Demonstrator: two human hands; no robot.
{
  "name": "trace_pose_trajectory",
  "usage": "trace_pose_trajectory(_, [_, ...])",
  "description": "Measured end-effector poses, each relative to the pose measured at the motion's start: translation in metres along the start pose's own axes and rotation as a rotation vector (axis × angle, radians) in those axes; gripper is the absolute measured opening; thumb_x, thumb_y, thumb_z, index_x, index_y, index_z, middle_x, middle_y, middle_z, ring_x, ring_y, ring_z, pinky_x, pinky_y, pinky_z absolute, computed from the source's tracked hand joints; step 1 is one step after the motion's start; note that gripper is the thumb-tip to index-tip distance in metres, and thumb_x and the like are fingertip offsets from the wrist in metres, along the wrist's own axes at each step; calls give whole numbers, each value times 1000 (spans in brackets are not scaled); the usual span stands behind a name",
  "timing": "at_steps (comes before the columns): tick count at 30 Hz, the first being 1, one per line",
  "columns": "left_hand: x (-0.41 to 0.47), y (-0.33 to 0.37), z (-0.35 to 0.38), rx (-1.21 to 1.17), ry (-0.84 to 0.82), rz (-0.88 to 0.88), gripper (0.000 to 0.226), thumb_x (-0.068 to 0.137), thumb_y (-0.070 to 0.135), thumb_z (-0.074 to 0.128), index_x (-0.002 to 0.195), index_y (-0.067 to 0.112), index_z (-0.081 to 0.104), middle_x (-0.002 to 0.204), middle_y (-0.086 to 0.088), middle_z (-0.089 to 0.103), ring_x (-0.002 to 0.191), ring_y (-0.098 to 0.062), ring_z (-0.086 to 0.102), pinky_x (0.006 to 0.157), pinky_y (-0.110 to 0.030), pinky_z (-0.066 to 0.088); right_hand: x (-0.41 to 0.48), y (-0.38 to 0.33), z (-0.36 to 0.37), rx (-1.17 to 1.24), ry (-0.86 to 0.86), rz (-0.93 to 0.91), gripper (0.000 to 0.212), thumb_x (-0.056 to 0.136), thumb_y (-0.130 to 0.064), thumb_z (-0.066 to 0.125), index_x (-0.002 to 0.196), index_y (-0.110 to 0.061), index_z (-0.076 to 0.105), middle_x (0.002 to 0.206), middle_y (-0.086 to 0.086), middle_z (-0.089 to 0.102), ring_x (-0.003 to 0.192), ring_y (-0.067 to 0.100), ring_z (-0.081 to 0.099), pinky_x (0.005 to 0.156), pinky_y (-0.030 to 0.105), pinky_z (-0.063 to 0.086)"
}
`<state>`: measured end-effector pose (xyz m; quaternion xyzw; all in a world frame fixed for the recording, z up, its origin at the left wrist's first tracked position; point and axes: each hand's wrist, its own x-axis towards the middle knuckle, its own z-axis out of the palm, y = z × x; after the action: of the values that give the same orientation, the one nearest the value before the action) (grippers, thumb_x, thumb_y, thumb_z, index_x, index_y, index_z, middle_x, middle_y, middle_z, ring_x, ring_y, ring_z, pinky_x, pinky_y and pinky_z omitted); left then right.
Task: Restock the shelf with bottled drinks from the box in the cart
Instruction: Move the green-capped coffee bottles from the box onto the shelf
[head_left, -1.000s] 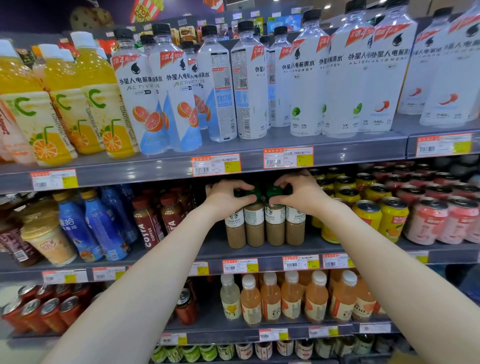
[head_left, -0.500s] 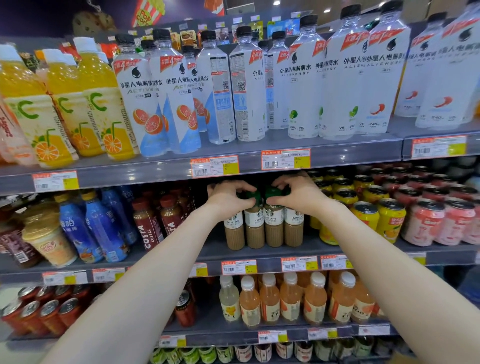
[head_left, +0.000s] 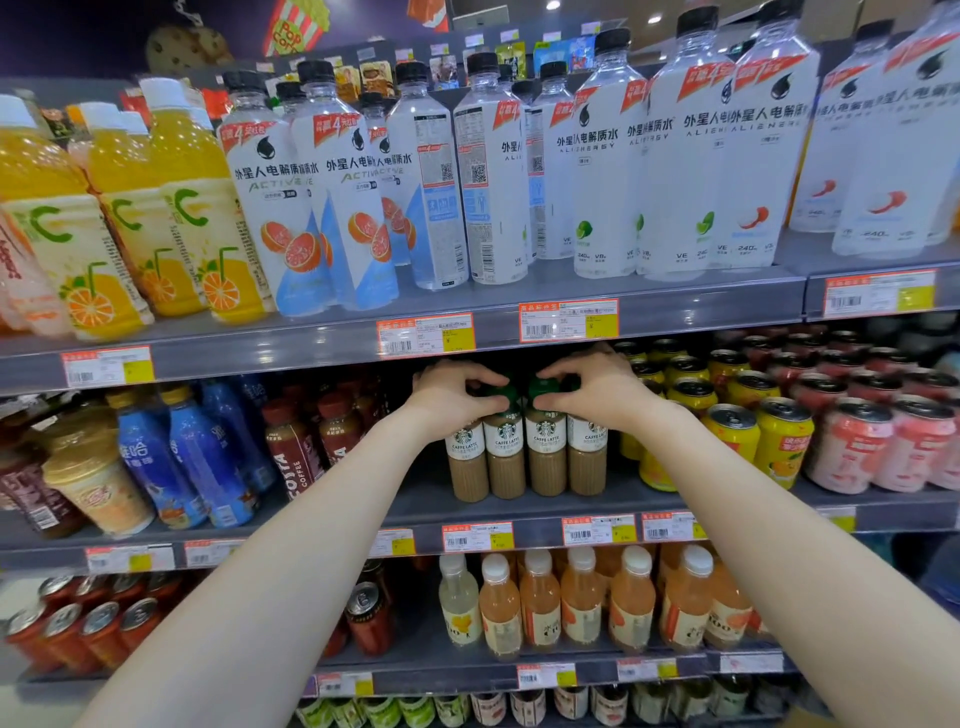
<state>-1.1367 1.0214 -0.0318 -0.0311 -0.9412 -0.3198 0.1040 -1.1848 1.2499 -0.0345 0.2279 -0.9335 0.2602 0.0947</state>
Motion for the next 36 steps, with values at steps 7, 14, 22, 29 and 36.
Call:
trace_pose_trajectory(7, [4, -9, 5, -53, -7, 11, 29, 55, 76, 67, 84, 74, 63, 120, 23, 68, 119, -4, 59, 113, -36, 43, -6, -5, -1, -28, 18, 8, 46, 86, -61, 68, 129, -44, 65, 141, -6, 60, 137, 26, 33, 115, 39, 28])
trace_pose_trajectory(14, [5, -11, 8, -72, 24, 22, 23, 65, 65, 76, 87, 63, 69, 113, 22, 71, 111, -1, 62, 110, -36, 46, -6, -6, 2, -73, 21, 35, 48, 87, -64, 65, 131, -45, 65, 146, -3, 56, 139, 27, 30, 111, 39, 20])
trace_pose_trajectory(22, [5, -15, 9, -70, 32, 57, 27, 60, 75, 67, 87, 72, 64, 117, 28, 68, 122, -6, 58, 116, -42, 38, -6, -5, 6, -117, 12, 40, 49, 88, -65, 63, 133, -47, 62, 148, -4, 55, 140, 27, 27, 108, 40, 18])
trace_pose_trajectory(29, [-15, -24, 27, -167, 447, 62, 35, 73, 59, 80, 105, 54, 66, 119, 20, 63, 124, -12, 53, 113, -38, 33, -33, 4, 31, 249, 499, -10, 42, 89, -33, 73, 129, -23, 65, 128, 4, 63, 121, 29, 55, 103, 51, 42])
trace_pose_trajectory(36, [-63, -65, 86, -280, 533, -140, 84, 79, 51, 77, 149, 23, 39, 139, -1, 50, 124, -18, 53, 106, -42, 44, -85, 17, 108, 275, 628, 271, 54, 93, -17, 67, 142, -4, 46, 137, 15, 53, 128, 32, 49, 108, 51, 41])
